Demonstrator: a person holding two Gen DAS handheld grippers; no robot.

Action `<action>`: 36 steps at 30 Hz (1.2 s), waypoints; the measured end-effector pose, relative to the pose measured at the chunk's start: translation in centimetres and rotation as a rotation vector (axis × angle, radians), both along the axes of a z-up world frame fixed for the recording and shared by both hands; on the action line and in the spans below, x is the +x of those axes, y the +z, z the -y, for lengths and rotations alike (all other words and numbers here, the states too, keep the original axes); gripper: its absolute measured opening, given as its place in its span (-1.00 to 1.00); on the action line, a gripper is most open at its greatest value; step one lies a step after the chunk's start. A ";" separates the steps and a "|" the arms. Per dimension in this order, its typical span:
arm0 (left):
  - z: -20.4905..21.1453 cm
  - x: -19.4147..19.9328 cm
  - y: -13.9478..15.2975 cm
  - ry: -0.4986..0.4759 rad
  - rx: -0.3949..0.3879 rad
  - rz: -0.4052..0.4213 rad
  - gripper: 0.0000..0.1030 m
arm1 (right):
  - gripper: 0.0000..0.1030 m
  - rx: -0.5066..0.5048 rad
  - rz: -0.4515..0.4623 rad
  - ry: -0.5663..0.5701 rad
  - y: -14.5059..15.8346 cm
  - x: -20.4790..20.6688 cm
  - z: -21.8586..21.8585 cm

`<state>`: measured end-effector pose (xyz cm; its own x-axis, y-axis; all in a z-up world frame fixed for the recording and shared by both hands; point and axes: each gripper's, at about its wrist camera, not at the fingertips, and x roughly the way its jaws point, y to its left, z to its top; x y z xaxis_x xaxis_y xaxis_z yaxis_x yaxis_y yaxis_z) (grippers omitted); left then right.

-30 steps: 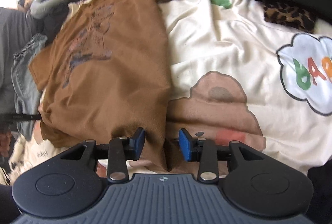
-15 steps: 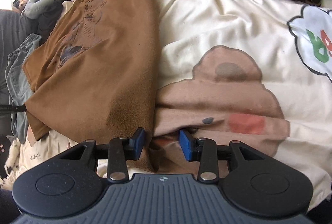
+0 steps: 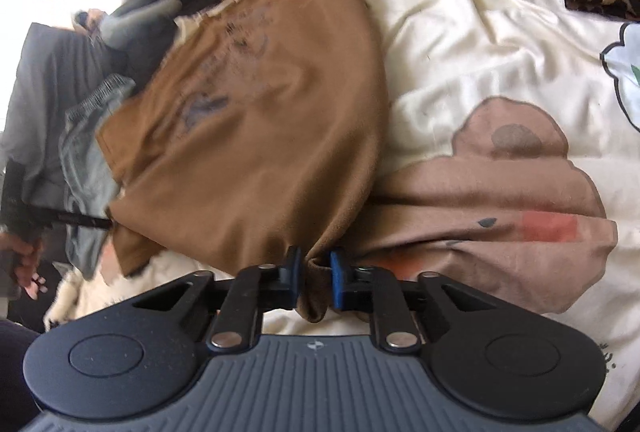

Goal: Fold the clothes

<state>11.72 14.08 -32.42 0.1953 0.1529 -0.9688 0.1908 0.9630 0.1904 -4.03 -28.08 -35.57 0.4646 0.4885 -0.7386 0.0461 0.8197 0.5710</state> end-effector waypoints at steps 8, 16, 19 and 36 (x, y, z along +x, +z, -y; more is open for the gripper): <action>2.4 -1.3 3.9 -0.068 0.054 0.097 -0.02 | -0.69 0.065 0.059 0.069 2.6 0.0 -1.0; 10.2 -0.4 4.0 -0.238 -0.116 0.153 -0.03 | -0.69 0.106 0.088 0.134 2.5 2.4 -2.9; 14.2 0.2 3.2 -0.269 -0.212 0.145 -0.04 | -0.69 0.105 0.087 0.161 2.3 3.1 -3.9; 23.3 -2.6 -5.1 -0.505 -0.387 -0.148 0.02 | -0.48 0.044 0.022 0.227 1.0 3.2 -4.8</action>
